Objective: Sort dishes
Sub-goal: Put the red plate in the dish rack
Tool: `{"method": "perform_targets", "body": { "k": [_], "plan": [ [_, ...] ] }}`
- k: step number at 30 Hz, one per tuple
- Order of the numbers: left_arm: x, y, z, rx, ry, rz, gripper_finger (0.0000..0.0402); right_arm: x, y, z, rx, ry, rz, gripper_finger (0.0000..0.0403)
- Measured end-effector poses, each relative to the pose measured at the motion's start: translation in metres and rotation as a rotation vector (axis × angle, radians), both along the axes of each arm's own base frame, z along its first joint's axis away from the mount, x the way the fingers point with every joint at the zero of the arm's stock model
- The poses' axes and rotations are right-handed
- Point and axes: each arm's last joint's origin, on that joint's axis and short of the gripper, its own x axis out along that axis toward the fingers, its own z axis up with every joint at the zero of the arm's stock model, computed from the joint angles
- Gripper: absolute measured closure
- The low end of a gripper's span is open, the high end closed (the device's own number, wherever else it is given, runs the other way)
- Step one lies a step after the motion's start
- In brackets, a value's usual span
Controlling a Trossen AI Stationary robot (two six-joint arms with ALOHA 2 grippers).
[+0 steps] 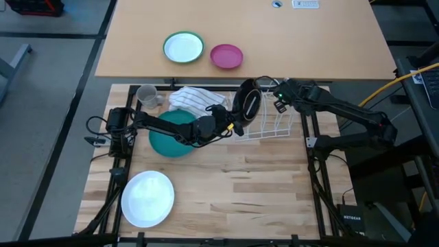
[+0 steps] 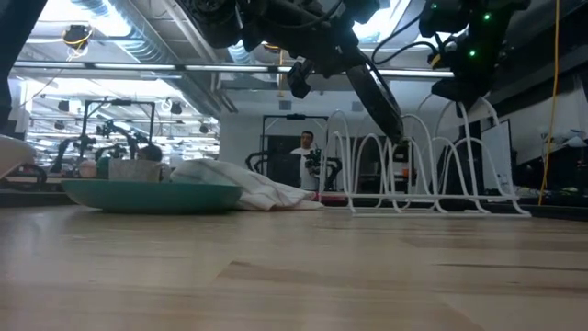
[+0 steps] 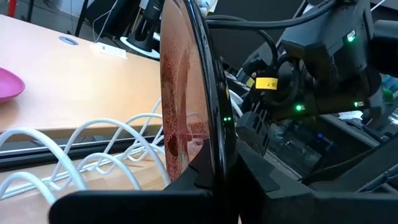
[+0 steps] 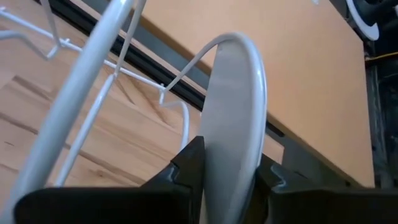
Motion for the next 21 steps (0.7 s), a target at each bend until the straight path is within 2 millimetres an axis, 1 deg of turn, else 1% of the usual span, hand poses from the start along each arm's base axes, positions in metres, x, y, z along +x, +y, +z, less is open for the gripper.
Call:
{"method": "perform_targets", "body": {
  "k": [5, 9, 12, 16, 21],
  "plan": [
    [0.0, 0.004, -0.002, -0.017, 0.007, 0.021, 0.0385, 0.0, 0.0, -0.001, 0.016, -0.025, -0.014, 0.0331],
    [-0.002, 0.004, -0.002, -0.032, -0.001, 0.107, 0.0385, 0.001, 0.001, -0.001, 0.02, -0.068, -0.048, 0.0337],
    [-0.004, 0.002, 0.002, -0.035, -0.044, 0.179, 0.0384, 0.001, 0.001, -0.001, 0.02, -0.094, -0.074, 0.0344],
    [-0.005, 0.006, 0.005, -0.047, -0.071, 0.215, 0.0384, 0.001, 0.001, -0.001, 0.022, -0.114, -0.086, 0.0344],
    [-0.005, 0.011, -0.001, -0.089, -0.058, 0.234, 0.0384, 0.004, 0.0, -0.001, 0.033, -0.162, -0.085, 0.0344]
  ]
}}
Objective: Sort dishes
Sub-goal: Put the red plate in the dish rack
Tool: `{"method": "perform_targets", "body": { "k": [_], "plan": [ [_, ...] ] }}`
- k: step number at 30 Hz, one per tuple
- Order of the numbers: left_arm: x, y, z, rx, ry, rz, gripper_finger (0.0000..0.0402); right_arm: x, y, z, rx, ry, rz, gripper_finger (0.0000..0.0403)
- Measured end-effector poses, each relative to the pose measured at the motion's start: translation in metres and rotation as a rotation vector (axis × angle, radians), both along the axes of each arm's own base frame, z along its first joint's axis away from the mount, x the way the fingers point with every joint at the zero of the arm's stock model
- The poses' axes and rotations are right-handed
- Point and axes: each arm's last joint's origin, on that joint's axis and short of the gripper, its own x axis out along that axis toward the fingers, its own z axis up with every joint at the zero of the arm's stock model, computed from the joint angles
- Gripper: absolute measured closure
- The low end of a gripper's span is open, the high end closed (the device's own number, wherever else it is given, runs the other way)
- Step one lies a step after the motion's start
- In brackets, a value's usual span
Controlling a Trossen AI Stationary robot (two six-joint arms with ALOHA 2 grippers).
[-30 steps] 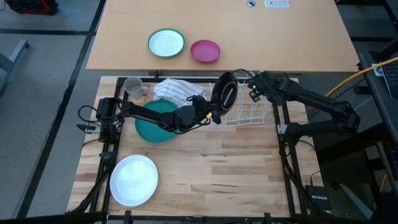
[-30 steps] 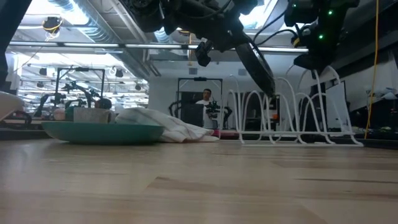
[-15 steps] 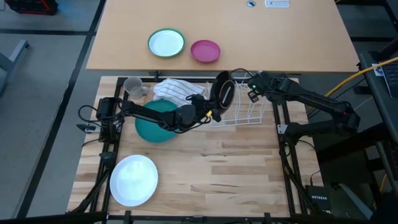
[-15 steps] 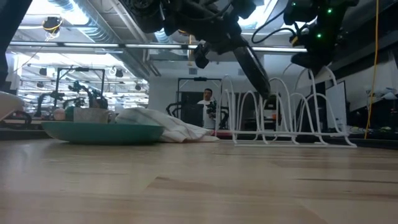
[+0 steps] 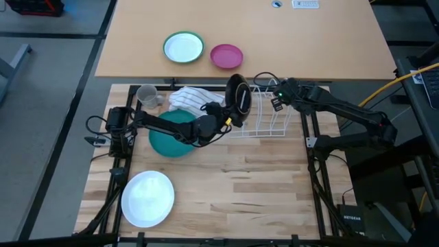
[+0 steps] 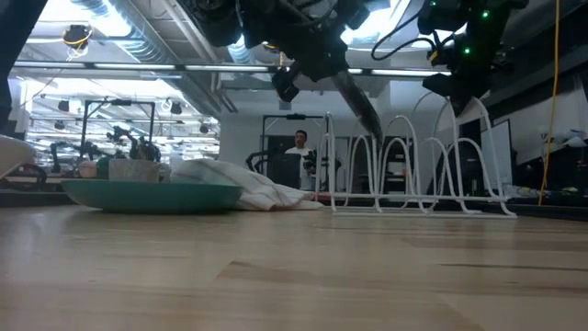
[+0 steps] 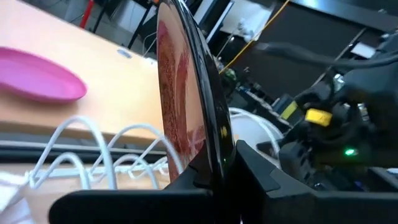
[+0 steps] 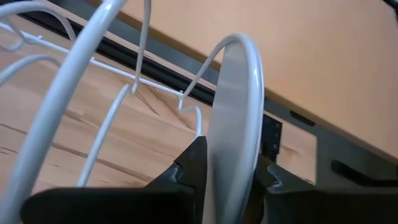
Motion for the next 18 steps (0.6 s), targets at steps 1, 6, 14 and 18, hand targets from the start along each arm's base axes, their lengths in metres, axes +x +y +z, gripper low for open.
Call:
{"method": "perform_targets", "body": {
  "k": [1, 6, 14, 18],
  "plan": [
    [0.0, 0.001, -0.002, -0.008, 0.01, 0.001, 0.0384, 0.001, 0.0, 0.0, 0.003, -0.012, 0.002, 0.0344],
    [0.0, 0.002, -0.007, -0.03, 0.042, 0.003, 0.0384, 0.002, 0.0, 0.0, 0.009, -0.036, 0.003, 0.0343],
    [-0.001, 0.008, -0.009, -0.036, 0.053, 0.006, 0.0384, 0.006, -0.002, 0.001, 0.011, -0.098, 0.013, 0.0343],
    [-0.001, 0.013, -0.01, -0.049, 0.044, -0.007, 0.0385, 0.008, -0.002, 0.001, 0.014, -0.119, 0.017, 0.0343]
  ]
}}
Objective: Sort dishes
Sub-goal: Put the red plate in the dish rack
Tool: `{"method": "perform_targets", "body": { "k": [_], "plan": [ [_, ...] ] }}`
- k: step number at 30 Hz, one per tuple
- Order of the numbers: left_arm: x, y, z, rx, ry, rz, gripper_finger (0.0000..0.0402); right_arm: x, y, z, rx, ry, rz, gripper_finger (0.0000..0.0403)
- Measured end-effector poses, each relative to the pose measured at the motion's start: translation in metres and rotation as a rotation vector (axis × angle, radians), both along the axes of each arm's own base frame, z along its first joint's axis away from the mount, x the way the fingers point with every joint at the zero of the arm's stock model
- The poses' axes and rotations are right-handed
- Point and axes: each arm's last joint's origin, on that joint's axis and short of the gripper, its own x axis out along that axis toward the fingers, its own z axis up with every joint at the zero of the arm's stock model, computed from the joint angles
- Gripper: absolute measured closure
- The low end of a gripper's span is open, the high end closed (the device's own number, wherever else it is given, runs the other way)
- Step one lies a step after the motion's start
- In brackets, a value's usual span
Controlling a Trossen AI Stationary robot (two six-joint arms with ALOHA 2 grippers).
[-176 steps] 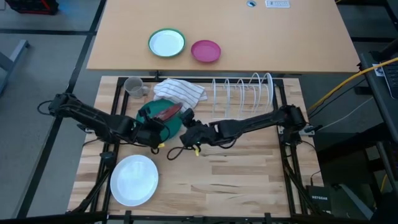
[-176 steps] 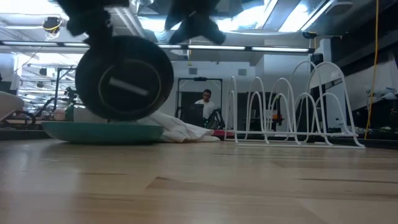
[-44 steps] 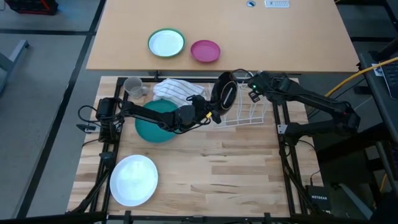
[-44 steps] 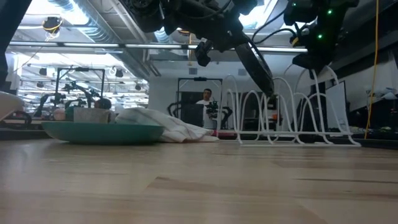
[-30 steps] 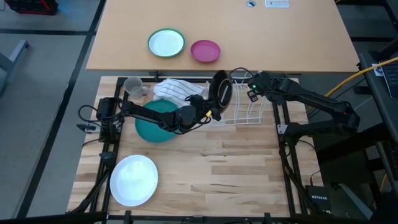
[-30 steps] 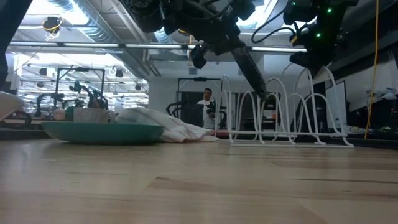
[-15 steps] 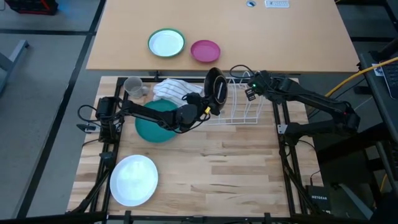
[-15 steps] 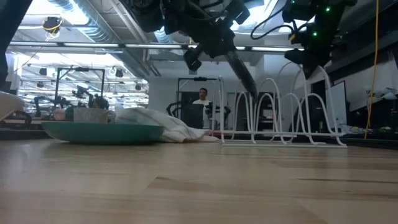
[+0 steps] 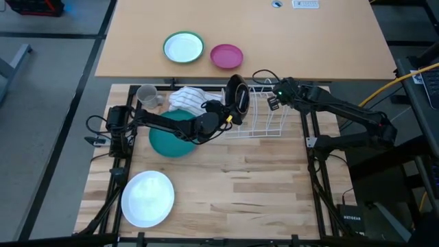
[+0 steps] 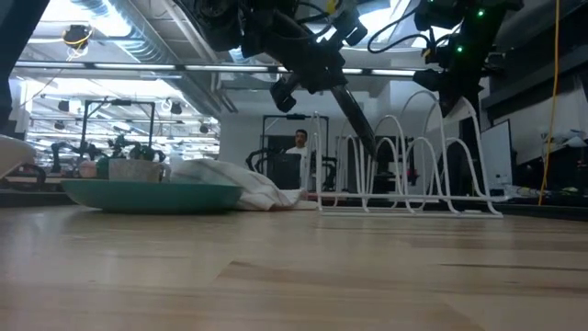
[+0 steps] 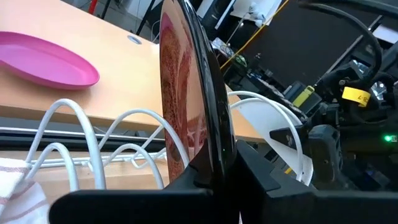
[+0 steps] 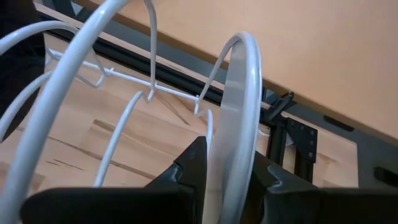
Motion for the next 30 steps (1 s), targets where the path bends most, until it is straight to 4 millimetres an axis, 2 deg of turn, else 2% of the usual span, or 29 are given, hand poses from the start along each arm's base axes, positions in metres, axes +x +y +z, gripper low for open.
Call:
{"method": "perform_targets", "body": {
  "k": [6, 10, 15, 18, 26, 30],
  "plan": [
    [0.0, 0.005, 0.0, 0.01, 0.02, -0.006, 0.0385, 0.001, -0.001, 0.0, -0.005, -0.022, -0.01, 0.0343],
    [0.007, 0.008, 0.009, 0.024, 0.117, -0.006, 0.0385, 0.004, -0.002, 0.002, -0.019, -0.063, -0.018, 0.0342],
    [0.031, 0.01, 0.026, 0.127, 0.206, 0.006, 0.0385, 0.003, -0.002, 0.002, -0.013, -0.063, -0.023, 0.0342],
    [0.044, 0.011, 0.028, 0.148, 0.275, 0.021, 0.0385, 0.003, -0.001, 0.001, -0.007, -0.06, -0.022, 0.0342],
    [0.054, 0.006, 0.013, 0.055, 0.282, 0.047, 0.0385, 0.002, -0.001, 0.001, -0.008, -0.054, -0.023, 0.0342],
    [0.061, 0.001, -0.009, 0.031, 0.29, 0.059, 0.0386, 0.002, -0.001, 0.001, -0.007, -0.052, -0.021, 0.0343]
  ]
}}
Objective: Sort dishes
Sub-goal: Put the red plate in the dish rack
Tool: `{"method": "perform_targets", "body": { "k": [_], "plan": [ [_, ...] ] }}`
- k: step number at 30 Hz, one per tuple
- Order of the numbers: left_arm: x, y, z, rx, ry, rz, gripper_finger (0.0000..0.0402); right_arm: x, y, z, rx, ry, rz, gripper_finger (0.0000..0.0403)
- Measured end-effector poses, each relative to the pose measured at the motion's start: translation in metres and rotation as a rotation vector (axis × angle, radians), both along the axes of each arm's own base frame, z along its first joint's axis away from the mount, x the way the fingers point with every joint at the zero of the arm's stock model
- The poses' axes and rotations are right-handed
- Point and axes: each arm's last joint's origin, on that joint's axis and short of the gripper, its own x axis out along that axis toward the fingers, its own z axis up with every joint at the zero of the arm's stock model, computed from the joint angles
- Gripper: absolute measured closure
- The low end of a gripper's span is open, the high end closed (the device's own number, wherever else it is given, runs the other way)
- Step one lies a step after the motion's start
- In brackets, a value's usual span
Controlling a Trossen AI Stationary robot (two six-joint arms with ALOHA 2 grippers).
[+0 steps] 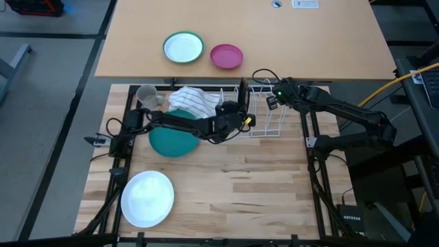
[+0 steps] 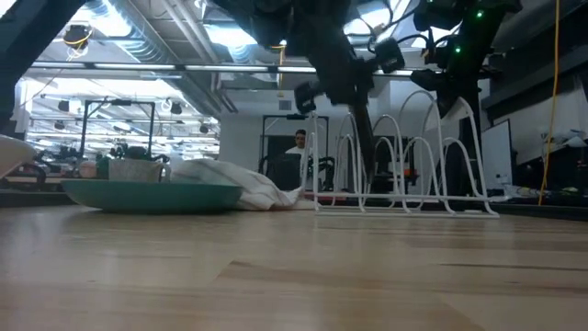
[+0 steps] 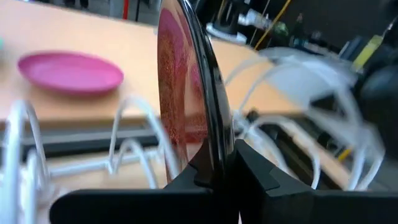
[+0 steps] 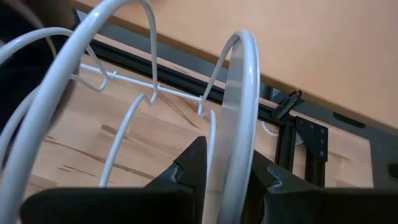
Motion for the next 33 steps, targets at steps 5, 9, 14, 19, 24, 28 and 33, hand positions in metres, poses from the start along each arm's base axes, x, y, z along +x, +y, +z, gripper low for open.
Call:
{"method": "perform_targets", "body": {
  "k": [5, 9, 14, 19, 24, 28, 33],
  "plan": [
    [0.005, -0.003, -0.019, -0.027, -0.001, 0.001, 0.0388, 0.0, 0.0, 0.0, 0.003, 0.009, 0.006, 0.0343],
    [0.007, -0.003, -0.024, -0.032, -0.011, 0.012, 0.0388, 0.0, 0.0, 0.0, 0.003, 0.011, 0.008, 0.0343],
    [0.007, -0.003, -0.025, -0.014, 0.024, -0.001, 0.0377, 0.0, 0.0, 0.0, 0.002, 0.011, 0.007, 0.0343],
    [0.008, -0.003, -0.025, 0.007, 0.063, -0.016, 0.0372, 0.0, 0.0, 0.0, 0.002, 0.011, 0.007, 0.0343],
    [0.008, -0.003, -0.026, 0.004, 0.066, -0.026, 0.0364, 0.0, 0.0, 0.0, 0.002, 0.01, 0.007, 0.0343],
    [0.009, -0.002, -0.028, -0.016, 0.077, -0.084, 0.0345, 0.0, 0.0, 0.0, 0.001, 0.01, 0.006, 0.0343],
    [0.009, -0.004, -0.029, -0.064, 0.011, -0.078, 0.0334, -0.001, 0.0, 0.0, 0.003, 0.013, 0.007, 0.0343]
  ]
}}
